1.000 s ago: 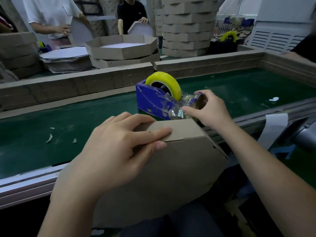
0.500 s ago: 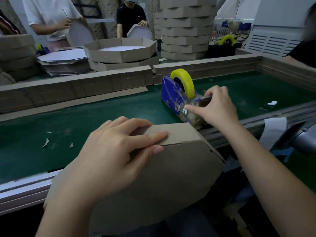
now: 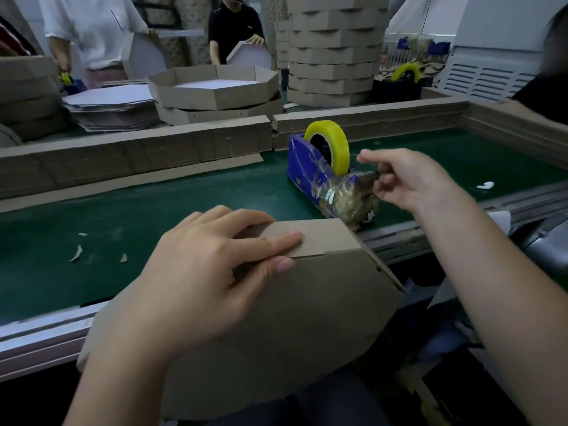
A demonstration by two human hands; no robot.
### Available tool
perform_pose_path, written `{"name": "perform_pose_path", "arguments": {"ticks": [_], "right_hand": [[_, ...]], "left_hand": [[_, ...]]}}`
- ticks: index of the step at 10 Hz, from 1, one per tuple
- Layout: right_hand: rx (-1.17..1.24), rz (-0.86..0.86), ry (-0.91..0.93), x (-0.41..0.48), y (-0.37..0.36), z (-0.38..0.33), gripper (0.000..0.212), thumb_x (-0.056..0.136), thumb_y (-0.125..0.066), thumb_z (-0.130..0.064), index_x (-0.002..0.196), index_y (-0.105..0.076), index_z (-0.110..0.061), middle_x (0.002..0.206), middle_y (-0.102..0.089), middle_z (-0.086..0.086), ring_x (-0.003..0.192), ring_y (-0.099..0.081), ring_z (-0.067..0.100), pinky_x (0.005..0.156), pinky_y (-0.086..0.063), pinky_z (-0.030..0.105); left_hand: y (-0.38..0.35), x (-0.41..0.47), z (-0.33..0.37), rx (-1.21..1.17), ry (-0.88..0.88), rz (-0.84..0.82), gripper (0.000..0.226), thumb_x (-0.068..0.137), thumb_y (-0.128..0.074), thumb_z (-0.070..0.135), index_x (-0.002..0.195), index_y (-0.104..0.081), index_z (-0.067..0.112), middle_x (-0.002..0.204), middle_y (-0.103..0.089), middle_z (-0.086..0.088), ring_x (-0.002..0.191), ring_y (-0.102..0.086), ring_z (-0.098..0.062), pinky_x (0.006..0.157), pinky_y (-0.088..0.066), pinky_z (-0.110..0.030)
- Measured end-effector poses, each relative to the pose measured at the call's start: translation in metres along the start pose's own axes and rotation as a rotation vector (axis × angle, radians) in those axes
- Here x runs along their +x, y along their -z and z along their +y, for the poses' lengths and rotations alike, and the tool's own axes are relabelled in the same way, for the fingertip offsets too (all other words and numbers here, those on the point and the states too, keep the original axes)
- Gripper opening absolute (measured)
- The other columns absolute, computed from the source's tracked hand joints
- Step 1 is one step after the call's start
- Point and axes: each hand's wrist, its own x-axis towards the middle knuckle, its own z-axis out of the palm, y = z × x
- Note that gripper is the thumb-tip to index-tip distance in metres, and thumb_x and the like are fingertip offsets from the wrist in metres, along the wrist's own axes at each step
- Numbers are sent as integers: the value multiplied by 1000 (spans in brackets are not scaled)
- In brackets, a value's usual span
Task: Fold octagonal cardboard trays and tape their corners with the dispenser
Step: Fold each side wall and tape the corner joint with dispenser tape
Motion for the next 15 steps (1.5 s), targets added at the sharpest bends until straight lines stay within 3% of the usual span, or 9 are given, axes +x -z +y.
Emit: {"name": "perform_pose_path", "arguments": {"ticks": [2,3,4,6,10,12,13,14,15], "right_hand": [[181,106,17,-9,-10,9,9,81,-71,-13,87,-72,-7,72,-51,-5,60,-42,5,61,-45,19],[330,142,54,-11,-13,16,10,81,-69,-10,71,-69,-11,58,-54,-9,50,-40,3,60,-44,20],[433,153,101,-13,-17,20,16,80,-67,-6,65,-65,-12,58,-56,-8,43,-38,2,61,-43,20],[590,138,123,-11,-14,22,21,81,-61,-3,62,-60,-11,54,-58,-7,48,-39,5,65,-43,24],[766,54,232,-11,-8,41,48,79,-44,8,38,-42,-17,50,-34,-2,48,-34,8,67,-40,26],[830,46,275,-14,-6,54,48,80,-38,9,38,-40,-16,48,-33,-1,46,-38,9,76,-50,29],[830,69,292,-14,-4,63,44,81,-38,10,43,-37,-12,51,-32,2,51,-38,10,77,-56,32],[645,89,361,-13,0,73,36,76,-46,7,45,-39,-11,54,-36,3,56,-42,10,75,-54,29],[168,230,439,-14,10,83,28,71,-62,-5,52,-41,-9,67,-43,5,66,-46,13,71,-44,30]], "left_hand": [[1,0,1,-5,11,-2,36,91,-44,48,114,-70,39,111,-68,9,89,-63,-20,69,-52,-40],[1,0,1,-2,13,-4,37,91,-43,48,114,-70,39,112,-67,10,89,-62,-19,70,-51,-39],[2,0,0,-7,12,-3,36,91,-44,49,115,-70,39,112,-67,10,89,-62,-19,69,-51,-39],[0,2,1,-7,11,-12,37,91,-43,49,115,-69,39,112,-67,9,90,-62,-19,69,-51,-40],[0,3,1,-25,9,-13,37,92,-43,49,115,-70,38,111,-67,11,91,-62,-19,71,-51,-42],[0,3,1,-19,12,-15,37,91,-43,50,115,-70,39,112,-67,11,90,-62,-19,71,-51,-41],[1,3,2,-21,13,-17,37,91,-43,50,115,-70,39,112,-67,11,90,-62,-19,71,-51,-41],[1,4,2,-19,12,-23,37,92,-43,49,115,-69,39,112,-67,10,89,-62,-20,71,-51,-41],[1,4,2,-17,12,-22,37,92,-43,49,116,-69,39,112,-67,11,89,-62,-19,71,-51,-41]]}}
